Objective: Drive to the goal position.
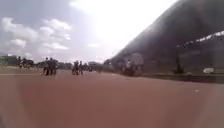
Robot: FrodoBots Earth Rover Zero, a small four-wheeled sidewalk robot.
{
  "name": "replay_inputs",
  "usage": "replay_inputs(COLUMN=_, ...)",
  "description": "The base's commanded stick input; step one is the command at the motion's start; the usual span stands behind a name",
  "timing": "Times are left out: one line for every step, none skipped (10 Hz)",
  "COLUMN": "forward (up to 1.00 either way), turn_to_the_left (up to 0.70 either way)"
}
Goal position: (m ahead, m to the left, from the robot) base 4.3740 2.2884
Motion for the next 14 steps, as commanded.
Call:
replay_inputs(forward=0.70, turn_to_the_left=0.00)
replay_inputs(forward=0.70, turn_to_the_left=0.00)
replay_inputs(forward=0.70, turn_to_the_left=0.00)
replay_inputs(forward=0.70, turn_to_the_left=0.00)
replay_inputs(forward=0.70, turn_to_the_left=0.00)
replay_inputs(forward=0.70, turn_to_the_left=0.00)
replay_inputs(forward=0.70, turn_to_the_left=0.00)
replay_inputs(forward=0.70, turn_to_the_left=0.00)
replay_inputs(forward=0.70, turn_to_the_left=0.00)
replay_inputs(forward=0.70, turn_to_the_left=0.00)
replay_inputs(forward=0.70, turn_to_the_left=0.00)
replay_inputs(forward=0.70, turn_to_the_left=0.00)
replay_inputs(forward=0.70, turn_to_the_left=0.00)
replay_inputs(forward=0.70, turn_to_the_left=0.00)
